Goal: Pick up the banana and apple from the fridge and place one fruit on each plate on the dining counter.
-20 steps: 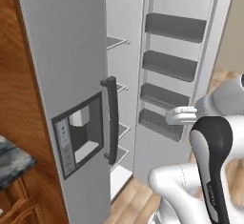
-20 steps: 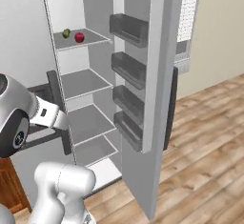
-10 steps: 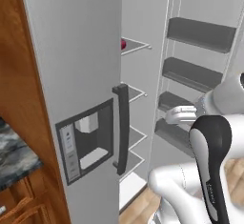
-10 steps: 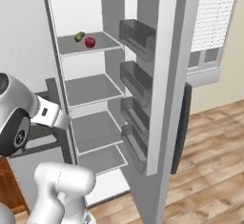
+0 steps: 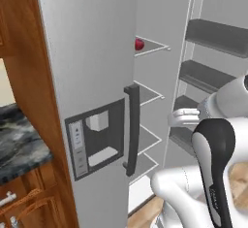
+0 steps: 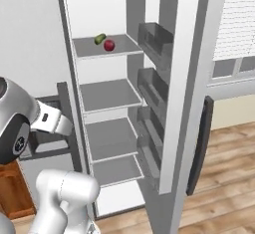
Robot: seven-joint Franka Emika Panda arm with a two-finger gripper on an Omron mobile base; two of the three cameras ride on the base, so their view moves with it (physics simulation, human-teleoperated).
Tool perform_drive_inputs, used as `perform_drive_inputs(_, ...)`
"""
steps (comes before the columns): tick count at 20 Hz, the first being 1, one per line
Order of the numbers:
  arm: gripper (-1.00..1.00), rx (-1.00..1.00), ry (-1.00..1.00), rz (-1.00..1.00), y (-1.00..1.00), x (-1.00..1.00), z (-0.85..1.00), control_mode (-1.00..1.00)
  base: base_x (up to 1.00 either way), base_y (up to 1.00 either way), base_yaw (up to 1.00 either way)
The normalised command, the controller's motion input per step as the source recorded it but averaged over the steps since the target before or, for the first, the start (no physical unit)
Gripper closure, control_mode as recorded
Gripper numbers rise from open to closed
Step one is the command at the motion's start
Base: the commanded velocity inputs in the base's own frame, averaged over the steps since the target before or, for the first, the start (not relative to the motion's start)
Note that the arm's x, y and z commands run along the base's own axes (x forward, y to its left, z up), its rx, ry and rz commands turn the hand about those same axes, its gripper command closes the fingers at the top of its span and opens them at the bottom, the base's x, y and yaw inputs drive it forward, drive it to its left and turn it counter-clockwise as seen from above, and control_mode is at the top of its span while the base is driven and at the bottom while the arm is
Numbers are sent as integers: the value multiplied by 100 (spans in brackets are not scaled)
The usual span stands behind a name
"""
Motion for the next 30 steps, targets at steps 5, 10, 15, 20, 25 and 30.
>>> perform_drive_inputs(5,-100,0,0,0,0,0,0,100,30,-41,1)
perform_drive_inputs(10,-100,0,0,0,0,0,0,100,61,-26,0)
perform_drive_inputs(15,-100,0,0,0,0,0,0,100,72,0,0)
perform_drive_inputs(20,-100,0,0,0,0,0,0,100,10,0,10)
perform_drive_inputs(25,-100,0,0,0,0,0,0,100,1,-12,17)
perform_drive_inputs(30,-100,0,0,0,0,0,0,100,27,-7,15)
